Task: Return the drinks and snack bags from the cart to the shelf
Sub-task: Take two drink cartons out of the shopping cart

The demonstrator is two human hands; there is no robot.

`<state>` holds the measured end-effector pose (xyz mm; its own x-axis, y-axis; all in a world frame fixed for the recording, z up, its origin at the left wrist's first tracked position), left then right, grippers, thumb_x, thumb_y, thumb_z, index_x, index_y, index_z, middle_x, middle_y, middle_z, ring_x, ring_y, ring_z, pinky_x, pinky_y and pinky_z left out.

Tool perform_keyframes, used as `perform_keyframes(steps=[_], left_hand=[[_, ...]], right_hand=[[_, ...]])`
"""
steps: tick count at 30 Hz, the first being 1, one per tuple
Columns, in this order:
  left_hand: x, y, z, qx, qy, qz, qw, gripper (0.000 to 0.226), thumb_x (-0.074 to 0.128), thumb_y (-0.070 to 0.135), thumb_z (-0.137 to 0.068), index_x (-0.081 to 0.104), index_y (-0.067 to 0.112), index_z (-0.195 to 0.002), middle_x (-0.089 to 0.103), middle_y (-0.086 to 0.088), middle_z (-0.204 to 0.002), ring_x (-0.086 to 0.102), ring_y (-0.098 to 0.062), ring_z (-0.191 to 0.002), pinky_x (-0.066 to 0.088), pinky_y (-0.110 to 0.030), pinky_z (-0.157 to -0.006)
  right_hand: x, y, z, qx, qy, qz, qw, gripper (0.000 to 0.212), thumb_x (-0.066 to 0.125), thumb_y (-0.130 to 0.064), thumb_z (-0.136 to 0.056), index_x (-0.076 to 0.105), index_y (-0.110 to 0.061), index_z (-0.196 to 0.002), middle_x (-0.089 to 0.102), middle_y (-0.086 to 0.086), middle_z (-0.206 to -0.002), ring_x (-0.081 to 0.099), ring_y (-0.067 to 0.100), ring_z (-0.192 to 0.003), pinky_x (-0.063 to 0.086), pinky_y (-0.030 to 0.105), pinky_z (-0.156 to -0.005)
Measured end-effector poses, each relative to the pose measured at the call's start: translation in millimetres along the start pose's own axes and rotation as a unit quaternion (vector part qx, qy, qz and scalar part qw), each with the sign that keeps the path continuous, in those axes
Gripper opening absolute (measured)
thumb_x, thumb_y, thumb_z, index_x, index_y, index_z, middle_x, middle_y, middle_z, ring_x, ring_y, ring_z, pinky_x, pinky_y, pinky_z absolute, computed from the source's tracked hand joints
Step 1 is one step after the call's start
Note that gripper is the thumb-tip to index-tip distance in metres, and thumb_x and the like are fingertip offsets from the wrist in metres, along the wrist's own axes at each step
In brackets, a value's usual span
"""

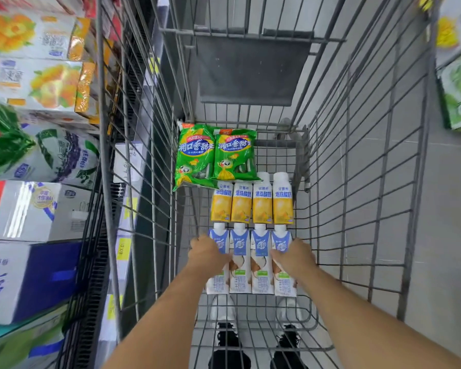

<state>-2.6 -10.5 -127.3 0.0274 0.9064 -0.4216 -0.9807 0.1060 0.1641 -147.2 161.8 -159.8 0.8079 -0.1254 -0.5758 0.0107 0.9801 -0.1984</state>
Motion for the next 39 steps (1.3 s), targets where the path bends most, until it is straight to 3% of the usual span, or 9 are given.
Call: perform_keyframes(steps=[2,5,9,13,17,26,30,35,39], left_hand=[[-1,-4,-1,-0.017,-0.01,-0.006,1.0,0.072,0.071,0.048,-0.085,0.042,0.004,-0.134,0.038,-0.015,-0.14,0.055,-0.021,-0.104,0.051,-0.028,-0.088],[0,-8,-4,-0.039,-0.022,0.033,0.998,0.072,0.078,0.043,-0.08,0.043,0.005,-0.13,0.049,-0.013,-0.129,0.061,-0.017,-0.087,0.055,-0.029,-0.072],[1,-7,5,-0.035,-0.024,0.097,0.994,0.066,0.082,0.028,-0.08,0.038,0.006,-0.124,0.056,-0.003,-0.089,0.057,-0.012,-0.064,0.044,-0.024,-0.05],[-16,2,29,0.0,-0.005,0.114,0.993,0.063,0.087,0.029,-0.074,0.042,0.01,-0.113,0.06,-0.005,-0.103,0.066,-0.02,-0.079,0.048,-0.025,-0.051],[-54,17,71,0.056,0.017,0.172,0.983,0.056,0.085,0.03,-0.076,0.048,0.01,-0.114,0.065,-0.004,-0.108,0.06,-0.009,-0.067,0.045,-0.021,-0.05],[-196,48,243,0.221,0.102,0.257,0.935,0.024,0.08,0.023,-0.082,0.059,0.017,-0.091,0.068,0.0,-0.077,0.063,-0.014,-0.063,0.055,-0.023,-0.054],[-251,33,322,0.252,0.156,0.304,0.905,0.037,0.083,0.026,-0.079,0.061,0.013,-0.107,0.072,-0.009,-0.096,0.065,-0.016,-0.073,0.051,-0.025,-0.054],[-286,-5,426,0.262,0.237,0.363,0.862,0.042,0.082,0.028,-0.08,0.06,0.016,-0.113,0.071,-0.005,-0.098,0.065,-0.016,-0.072,0.051,-0.027,-0.059],[-283,-50,502,0.267,0.311,0.411,0.814,0.033,0.083,0.024,-0.08,0.062,0.022,-0.105,0.072,-0.01,-0.097,0.068,-0.021,-0.079,0.056,-0.036,-0.067]], right_hand=[[-2,0,2,0.002,0.007,0.018,1.0,0.07,0.07,-0.062,-0.063,0.066,-0.006,-0.104,0.068,0.014,-0.103,0.065,0.032,-0.096,0.053,0.031,-0.076],[-9,-10,12,0.001,0.009,-0.024,1.0,0.064,0.082,-0.039,-0.074,0.056,0.003,-0.114,0.06,0.013,-0.105,0.063,0.032,-0.101,0.048,0.03,-0.073],[-12,-12,18,-0.024,0.016,-0.018,0.999,0.057,0.08,-0.026,-0.08,0.054,0.002,-0.121,0.041,-0.008,-0.08,0.055,0.02,-0.086,0.043,0.026,-0.07],[-34,-30,40,-0.039,0.004,-0.034,0.999,0.061,0.079,-0.027,-0.082,0.044,0.002,-0.123,0.051,0.003,-0.096,0.06,0.027,-0.1,0.041,0.028,-0.073],[-70,-63,73,-0.081,-0.008,-0.066,0.994,0.057,0.084,-0.031,-0.076,0.05,-0.004,-0.112,0.062,0.01,-0.112,0.063,0.029,-0.105,0.051,0.034,-0.082],[-214,-161,216,-0.217,0.015,-0.101,0.971,0.075,0.09,-0.06,-0.047,0.059,-0.017,-0.1,0.071,0.006,-0.104,0.069,0.022,-0.091,0.058,0.044,-0.085],[-267,-201,296,-0.303,0.022,-0.098,0.948,0.056,0.088,-0.029,-0.072,0.054,-0.009,-0.112,0.067,0.001,-0.103,0.063,0.014,-0.089,0.053,0.033,-0.077],[-296,-241,380,-0.416,-0.012,-0.066,0.907,0.052,0.084,-0.028,-0.076,0.056,-0.011,-0.117,0.069,0.001,-0.107,0.065,0.009,-0.085,0.05,0.026,-0.067],[-287,-267,452,-0.498,-0.061,-0.029,0.864,0.058,0.084,-0.034,-0.075,0.054,-0.014,-0.12,0.067,0.0,-0.112,0.066,0.021,-0.099,0.054,0.039,-0.085]])
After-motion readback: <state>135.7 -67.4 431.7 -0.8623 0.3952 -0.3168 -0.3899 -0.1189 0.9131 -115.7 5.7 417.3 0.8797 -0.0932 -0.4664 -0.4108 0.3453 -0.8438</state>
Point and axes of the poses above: each hand's wrist, its own z-axis away from the middle knuckle, its own x-axis out of the palm, y = z × x, the point moved 3 cm from there along -z, towards the middle knuckle
